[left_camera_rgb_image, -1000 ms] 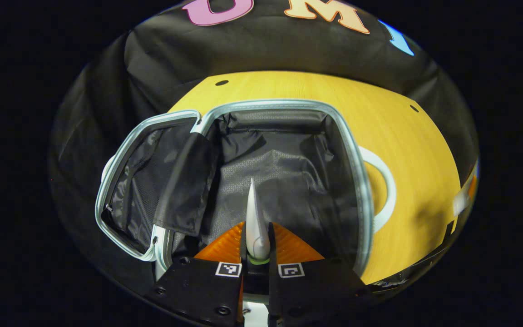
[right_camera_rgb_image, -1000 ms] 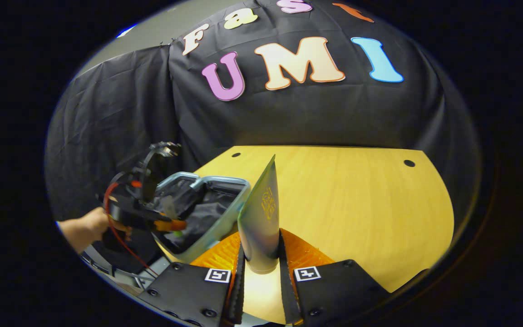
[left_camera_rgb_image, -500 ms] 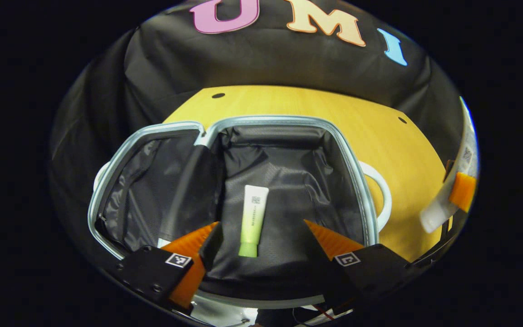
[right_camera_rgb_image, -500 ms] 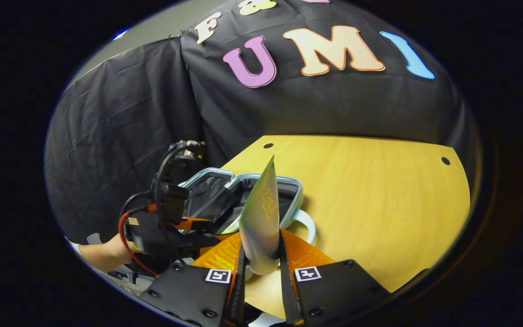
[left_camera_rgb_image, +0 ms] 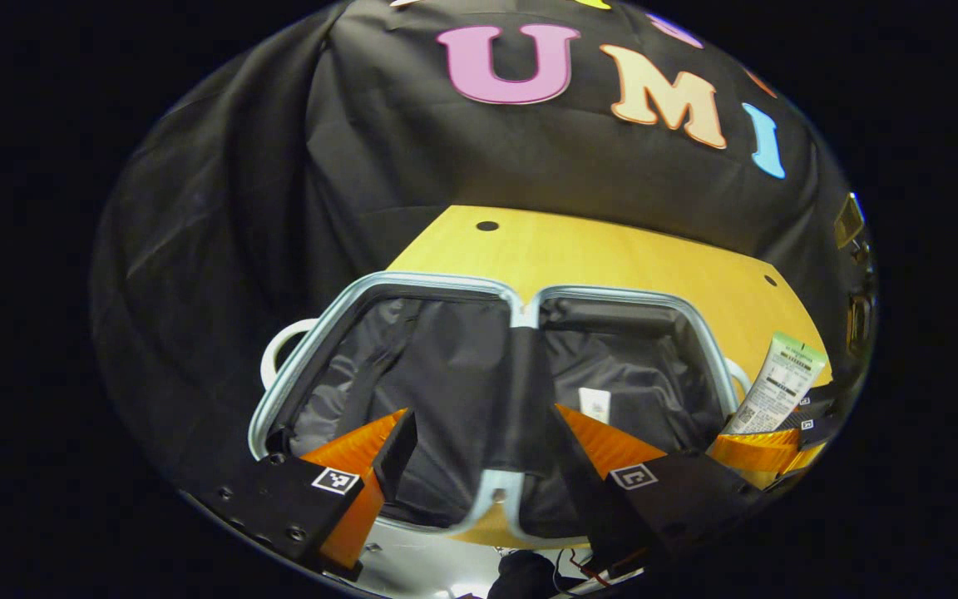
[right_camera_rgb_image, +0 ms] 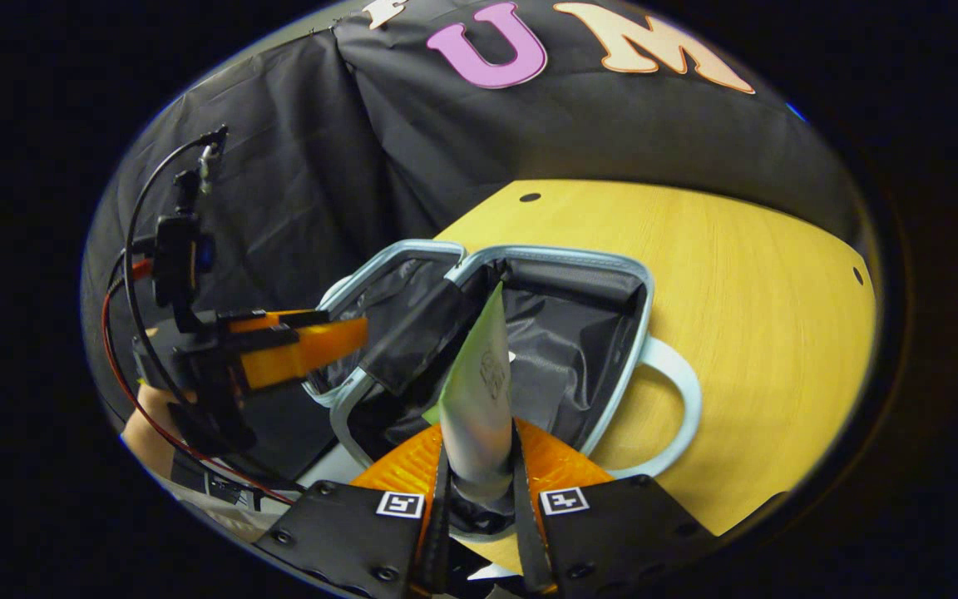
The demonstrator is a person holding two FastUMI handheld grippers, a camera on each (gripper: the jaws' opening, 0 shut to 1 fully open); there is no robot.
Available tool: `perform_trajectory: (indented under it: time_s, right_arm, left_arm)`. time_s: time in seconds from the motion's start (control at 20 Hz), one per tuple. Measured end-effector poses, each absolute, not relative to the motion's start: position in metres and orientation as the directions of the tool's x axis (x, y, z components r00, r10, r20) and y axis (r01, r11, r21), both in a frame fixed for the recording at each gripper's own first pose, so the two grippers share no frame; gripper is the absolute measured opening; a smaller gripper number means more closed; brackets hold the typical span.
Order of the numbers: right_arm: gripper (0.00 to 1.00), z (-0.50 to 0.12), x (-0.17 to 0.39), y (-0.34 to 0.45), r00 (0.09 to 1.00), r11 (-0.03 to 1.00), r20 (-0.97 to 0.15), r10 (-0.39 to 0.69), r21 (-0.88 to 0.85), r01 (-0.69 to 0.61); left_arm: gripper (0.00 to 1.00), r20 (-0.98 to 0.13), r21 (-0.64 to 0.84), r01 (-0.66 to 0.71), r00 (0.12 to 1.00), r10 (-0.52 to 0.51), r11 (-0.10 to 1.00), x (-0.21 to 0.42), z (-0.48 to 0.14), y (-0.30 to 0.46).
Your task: First open the suitcase, pack the skin care products into it, and then close the suitcase.
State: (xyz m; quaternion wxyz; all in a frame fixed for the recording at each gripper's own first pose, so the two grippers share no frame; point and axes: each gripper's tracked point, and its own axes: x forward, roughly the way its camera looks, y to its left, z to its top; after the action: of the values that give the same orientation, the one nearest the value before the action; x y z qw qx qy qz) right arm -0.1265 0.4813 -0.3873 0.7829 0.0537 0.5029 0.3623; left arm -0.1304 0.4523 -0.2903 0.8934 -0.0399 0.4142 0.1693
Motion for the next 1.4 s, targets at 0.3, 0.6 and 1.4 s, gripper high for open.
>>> perform_trajectory:
  time_s: [0.3, 0.6, 1.4]
  right_arm:
    - [0.39, -0.401, -0.133, 0.493, 0.279, 0.769, -0.78, 0.56, 0.363, -0.527]
    - [1.0, -0.38, -0.114, 0.499, 0.389, 0.791, -0.748, 0.537, 0.288, -0.539]
    - [0.98, -0.353, -0.077, 0.436, 0.542, 0.912, -0.752, 0.375, 0.196, -0.359]
  left_arm:
    - [0.93, -0.764, 0.075, -0.404, 0.565, 0.312, 0.912, -0.155, -0.297, 0.523]
    - [0.93, -0.743, 0.086, -0.491, 0.548, 0.384, 0.867, -0.155, -0.294, 0.6]
    - [0.87, -0.784, -0.149, -0.594, 0.558, 0.272, 0.79, -0.119, -0.324, 0.7]
